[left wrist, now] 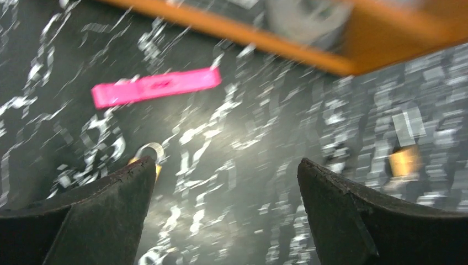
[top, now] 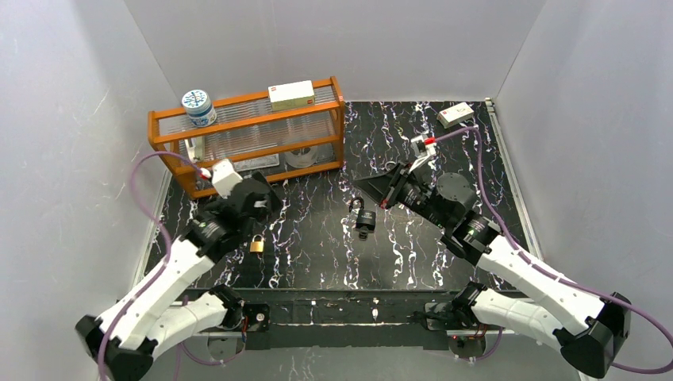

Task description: Unlock with the key

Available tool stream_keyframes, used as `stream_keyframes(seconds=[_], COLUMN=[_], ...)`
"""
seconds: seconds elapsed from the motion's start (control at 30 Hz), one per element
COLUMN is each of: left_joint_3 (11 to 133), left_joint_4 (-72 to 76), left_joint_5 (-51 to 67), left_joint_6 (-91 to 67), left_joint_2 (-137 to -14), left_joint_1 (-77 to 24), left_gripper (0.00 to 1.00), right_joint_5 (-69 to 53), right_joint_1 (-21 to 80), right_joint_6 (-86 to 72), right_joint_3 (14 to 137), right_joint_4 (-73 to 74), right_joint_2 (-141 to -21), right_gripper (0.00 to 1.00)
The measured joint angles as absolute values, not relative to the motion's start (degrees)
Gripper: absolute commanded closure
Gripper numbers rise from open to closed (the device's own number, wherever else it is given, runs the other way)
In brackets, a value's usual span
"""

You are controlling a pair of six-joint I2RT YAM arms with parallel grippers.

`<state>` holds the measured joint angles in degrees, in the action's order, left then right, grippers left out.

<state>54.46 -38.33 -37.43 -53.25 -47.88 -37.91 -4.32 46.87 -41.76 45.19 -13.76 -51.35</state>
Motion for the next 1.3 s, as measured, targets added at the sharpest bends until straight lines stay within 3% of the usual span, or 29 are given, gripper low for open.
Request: stream_keyframes(seconds=[0.33,0.73,1.0,1.23,1.3], left_joint_3=[44.8,37.5,36.5,35.0,34.9], left_joint_4=[-44.1,-38.9,-33.6,-31.1,-30.5], left_joint_5=[-32.0,-28.4,-26.3,-23.9,-23.1], left_joint_6=[-56.0,-55.6,-52.6,-51.2,-50.5], left_joint_2=[-62.3,-64.2,-68.8,-70.2,-70.2], left_joint_1=[-36.7,-30.8,-30.6,-30.5,-30.5], left_gripper=[0.02,0.02,0.02,0.29,0.43], right_joint_5=[-2.2,-19.3,-24.5,-25.5,-25.5], right_joint_1=[46.9,46.8,46.8,46.8,46.8], right_joint_6=[-41.9,-39.8,-38.9,-38.5,-38.3], right_joint_3=[42.7,37.7,37.7,37.7,37.7], right_joint_4=[-6.8,-17.5,-21.4,-21.6,-21.6], right_joint_2=[-51.6,-51.8,-51.1,-51.1,-51.1], right_gripper=[0.99,0.99,0.99,0.99,0.99])
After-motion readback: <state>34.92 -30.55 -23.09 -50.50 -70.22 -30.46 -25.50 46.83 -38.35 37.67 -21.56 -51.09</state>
